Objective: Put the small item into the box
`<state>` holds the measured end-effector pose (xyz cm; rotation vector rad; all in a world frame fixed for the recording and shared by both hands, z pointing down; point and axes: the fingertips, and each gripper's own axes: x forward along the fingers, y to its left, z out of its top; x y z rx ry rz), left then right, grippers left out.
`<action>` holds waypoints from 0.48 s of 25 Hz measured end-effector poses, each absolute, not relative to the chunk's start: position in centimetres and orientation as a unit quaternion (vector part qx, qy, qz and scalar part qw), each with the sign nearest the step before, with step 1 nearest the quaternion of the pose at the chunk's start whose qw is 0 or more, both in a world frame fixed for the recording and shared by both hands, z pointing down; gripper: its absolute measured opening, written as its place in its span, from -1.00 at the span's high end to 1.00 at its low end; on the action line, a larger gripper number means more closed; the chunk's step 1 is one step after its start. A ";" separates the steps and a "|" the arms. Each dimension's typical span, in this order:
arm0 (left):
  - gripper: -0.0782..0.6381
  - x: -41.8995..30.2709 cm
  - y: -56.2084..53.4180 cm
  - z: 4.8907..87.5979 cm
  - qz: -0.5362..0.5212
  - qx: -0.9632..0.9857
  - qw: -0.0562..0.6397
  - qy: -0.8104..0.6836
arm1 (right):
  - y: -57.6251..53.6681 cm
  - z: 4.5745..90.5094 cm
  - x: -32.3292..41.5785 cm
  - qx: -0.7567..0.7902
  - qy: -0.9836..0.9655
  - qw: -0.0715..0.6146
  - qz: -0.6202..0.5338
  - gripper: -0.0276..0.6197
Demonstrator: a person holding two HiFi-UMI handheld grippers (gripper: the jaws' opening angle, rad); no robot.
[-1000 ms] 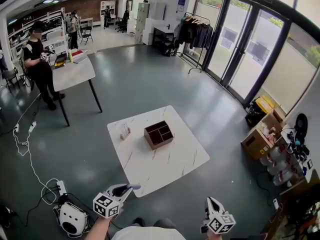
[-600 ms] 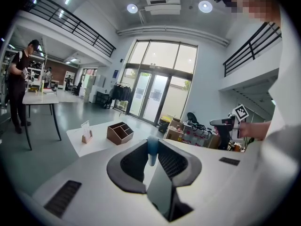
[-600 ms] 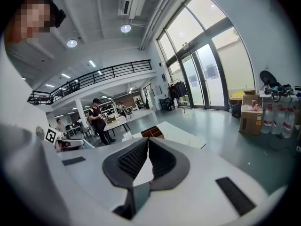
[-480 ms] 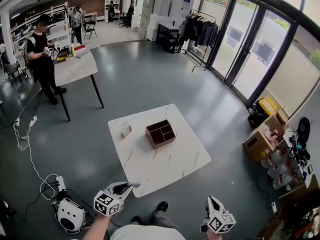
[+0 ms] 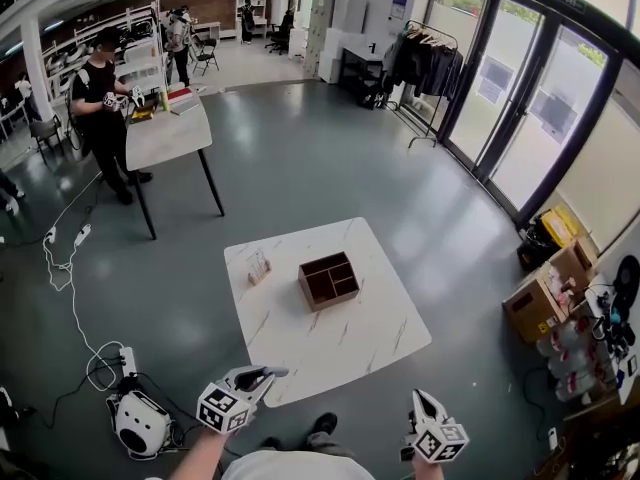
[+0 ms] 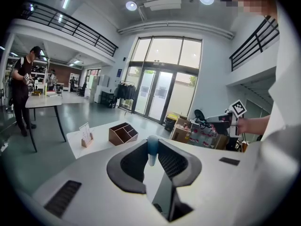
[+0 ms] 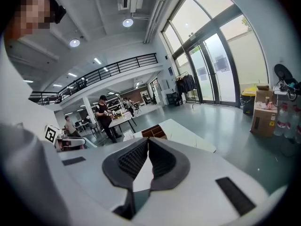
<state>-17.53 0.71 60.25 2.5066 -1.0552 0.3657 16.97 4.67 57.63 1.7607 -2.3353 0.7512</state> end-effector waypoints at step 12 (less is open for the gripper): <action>0.58 -12.0 -4.7 59.7 0.137 0.880 0.191 -0.412 | -4.1 58.6 22.3 0.549 -0.790 0.068 0.263 0.83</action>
